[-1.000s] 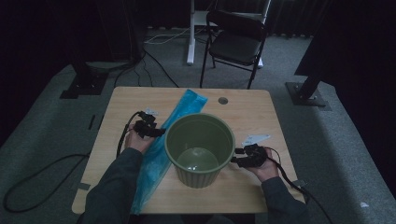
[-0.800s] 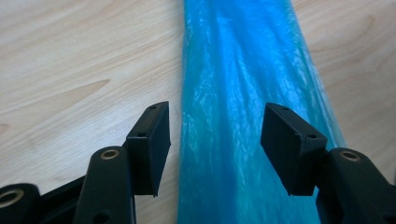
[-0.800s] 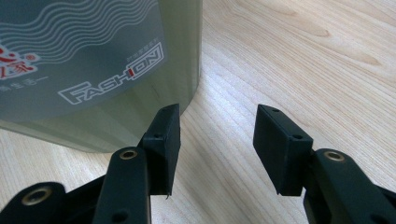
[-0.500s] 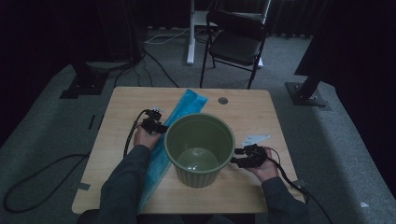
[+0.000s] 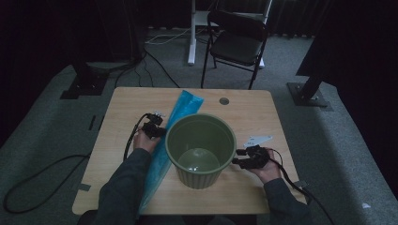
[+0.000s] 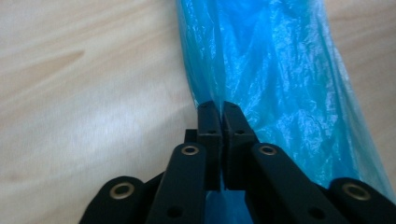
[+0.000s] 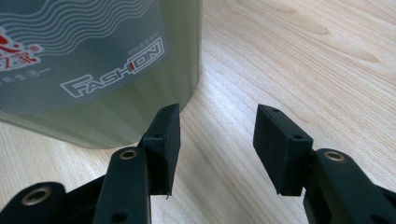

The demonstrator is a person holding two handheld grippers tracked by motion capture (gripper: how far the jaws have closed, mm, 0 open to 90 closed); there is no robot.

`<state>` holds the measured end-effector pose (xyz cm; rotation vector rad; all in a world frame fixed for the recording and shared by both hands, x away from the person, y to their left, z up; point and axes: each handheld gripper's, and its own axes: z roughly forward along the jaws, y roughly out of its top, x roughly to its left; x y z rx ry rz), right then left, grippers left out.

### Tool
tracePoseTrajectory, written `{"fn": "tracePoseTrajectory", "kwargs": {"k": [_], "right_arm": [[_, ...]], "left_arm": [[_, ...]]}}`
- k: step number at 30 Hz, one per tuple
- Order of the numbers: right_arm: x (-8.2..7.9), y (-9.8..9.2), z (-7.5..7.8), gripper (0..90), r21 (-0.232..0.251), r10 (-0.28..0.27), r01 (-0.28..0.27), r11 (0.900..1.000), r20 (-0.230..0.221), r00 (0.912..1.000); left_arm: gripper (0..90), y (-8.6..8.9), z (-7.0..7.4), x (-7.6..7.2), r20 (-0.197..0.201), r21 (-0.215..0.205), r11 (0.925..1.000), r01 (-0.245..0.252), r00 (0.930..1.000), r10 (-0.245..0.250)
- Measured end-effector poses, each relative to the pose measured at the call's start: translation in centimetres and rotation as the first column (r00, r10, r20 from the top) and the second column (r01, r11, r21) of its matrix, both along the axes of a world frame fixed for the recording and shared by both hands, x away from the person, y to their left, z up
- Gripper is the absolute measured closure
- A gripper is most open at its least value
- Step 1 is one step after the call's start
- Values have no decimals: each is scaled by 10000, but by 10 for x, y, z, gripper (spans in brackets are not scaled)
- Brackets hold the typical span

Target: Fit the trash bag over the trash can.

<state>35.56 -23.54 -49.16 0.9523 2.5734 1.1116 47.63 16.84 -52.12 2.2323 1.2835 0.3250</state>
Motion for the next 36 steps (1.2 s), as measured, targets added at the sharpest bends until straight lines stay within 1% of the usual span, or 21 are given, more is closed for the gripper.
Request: {"fn": "tracePoseTrajectory", "kwargs": {"k": [4, 8, 13, 14, 15, 17, 18, 19, 22, 24, 26, 29, 31, 32, 33, 34, 36], "right_arm": [[-1, 1, 0, 506, -28, 9, -9, 10000, -19, 10000], [-1, 1, 0, 506, -1, -19, 19, 10000, -31, 10000], [-1, 2, -1, 506, -23, -9, 9, 10000, -61, 10000], [-1, 1, -1, 506, -19, -9, 9, 10000, -59, 10000], [-1, 1, -1, 506, -23, -2, 2, 10000, -60, 10000], [-1, 1, -1, 506, -17, -8, 8, 10000, -57, 10000], [-1, 2, -1, 506, -24, -5, 5, 10000, -63, 10000], [-1, 2, -1, 506, -35, -17, 17, 10000, -105, 9999], [-1, 2, -1, 506, -44, 28, -28, 10000, -77, 10000], [-1, 3, -1, 506, -37, 28, -28, 10000, -60, 10000], [0, 3, -1, 506, -55, 61, -61, 10000, -34, 10000], [0, 3, -1, 506, -76, 96, -96, 9999, -31, 9999], [-1, 2, -1, 506, -62, 85, -86, 9999, -38, 10000], [-1, 2, -1, 506, -65, 83, -83, 9999, -48, 10000], [0, 2, -1, 506, -61, 79, -79, 10000, -51, 10000], [0, 2, -1, 506, -43, 70, -71, 10000, -61, 10000], [-1, 1, 0, 506, -47, 49, -49, 10000, -60, 10000]], "left_arm": [[881, 11, 0, -12, -226, -228, 9997, 37, 9997, -42], [877, 18, 0, -25, -288, -415, 9991, -17, 9996, 5], [874, 23, 1, -41, -326, -229, 9997, 81, 9994, -88], [860, 24, 1, -44, -316, -192, 9997, 134, 9994, -140], [823, 24, 1, -46, -273, -173, 9997, 181, 9995, -186], [712, 25, 2, -48, -131, -207, 9997, 133, 9998, -136], [668, 26, 3, -47, -15, -464, 9989, 6, 10000, -7], [616, 26, 4, -45, 14, -610, 9981, -73, 10000, 74], [549, 25, 7, -37, 128, -756, 9968, -240, 9996, 250], [523, 25, 8, -30, 208, -778, 9962, -404, 9989, 421], [504, 25, 10, -22, 162, -963, 9940, -513, 9985, 531], [490, 24, 14, -12, 263, -1104, 9915, -687, 9971, 720], [483, 21, 15, -6, 217, -1188, 9895, -823, 9961, 855], [479, 21, 15, -3, 135, -1243, 9887, -834, 9962, 858], [477, 18, 14, 0, 60, -1265, 9882, -863, 9961, 878], [475, 16, 14, 1, 73, -1192, 9894, -831, 9964, 846], [470, 11, 13, 4, -29, -1156, 9901, -795, 9968, 797]]}}
